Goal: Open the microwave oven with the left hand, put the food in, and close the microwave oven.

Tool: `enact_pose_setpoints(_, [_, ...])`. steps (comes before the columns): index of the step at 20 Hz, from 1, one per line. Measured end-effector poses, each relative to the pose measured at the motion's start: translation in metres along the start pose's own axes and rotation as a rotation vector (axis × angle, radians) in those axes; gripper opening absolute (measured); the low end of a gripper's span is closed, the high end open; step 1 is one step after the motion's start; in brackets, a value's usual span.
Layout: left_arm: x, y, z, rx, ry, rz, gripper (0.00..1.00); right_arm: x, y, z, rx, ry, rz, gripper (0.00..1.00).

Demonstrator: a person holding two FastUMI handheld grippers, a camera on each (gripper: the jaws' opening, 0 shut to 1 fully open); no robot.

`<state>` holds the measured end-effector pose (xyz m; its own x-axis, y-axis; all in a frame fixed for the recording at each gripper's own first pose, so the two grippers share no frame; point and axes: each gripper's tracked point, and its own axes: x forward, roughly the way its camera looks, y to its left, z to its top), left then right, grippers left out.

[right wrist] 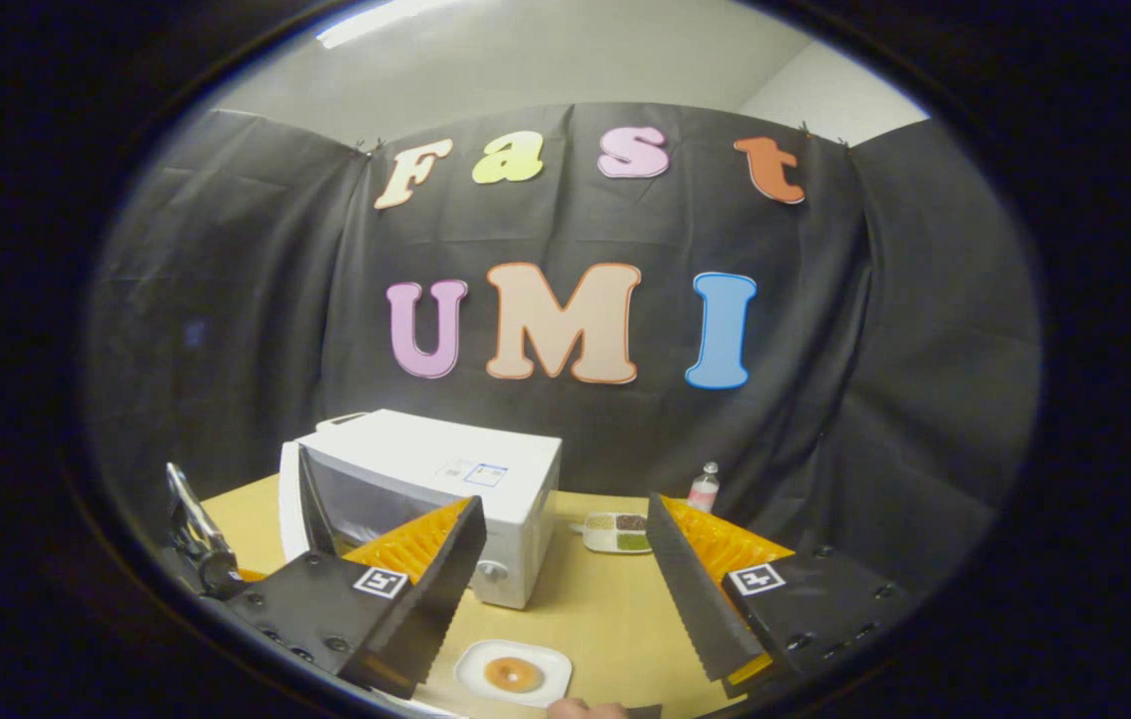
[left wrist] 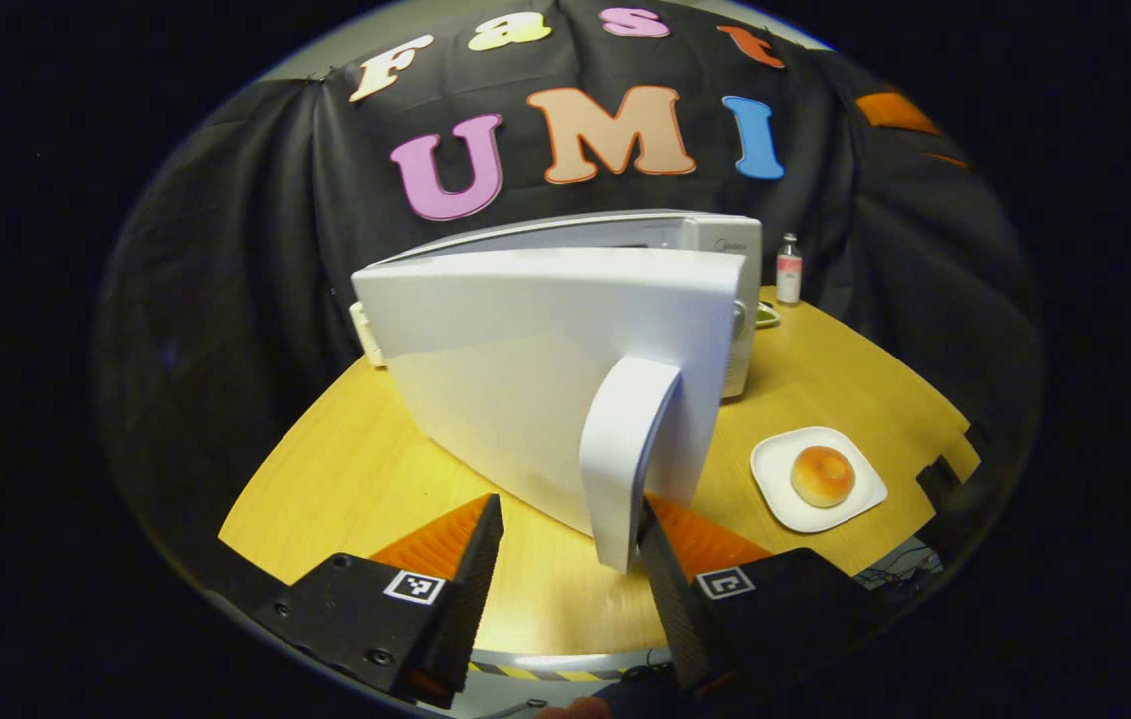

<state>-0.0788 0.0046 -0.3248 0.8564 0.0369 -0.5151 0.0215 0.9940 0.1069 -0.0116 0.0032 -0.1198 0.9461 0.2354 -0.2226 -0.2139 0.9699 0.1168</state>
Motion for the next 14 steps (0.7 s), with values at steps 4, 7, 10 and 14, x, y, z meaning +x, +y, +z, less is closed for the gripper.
enact_pose_setpoints(4, [-0.028,0.042,-0.012,-0.076,0.012,0.084,0.82,0.001,0.025,-0.021,-0.054,0.040,0.044,0.97])
enact_pose_setpoints(7, [-0.050,0.077,-0.016,-0.083,0.000,0.140,0.82,0.002,0.047,-0.042,-0.067,0.081,0.080,0.97])
enact_pose_setpoints(10, [-0.074,0.113,-0.027,-0.100,0.006,0.174,0.82,0.000,0.069,-0.055,-0.061,0.104,0.112,0.98])
enact_pose_setpoints(14, [-0.097,0.156,-0.036,-0.121,0.001,0.233,0.82,0.006,0.096,-0.074,-0.039,0.133,0.163,0.98])
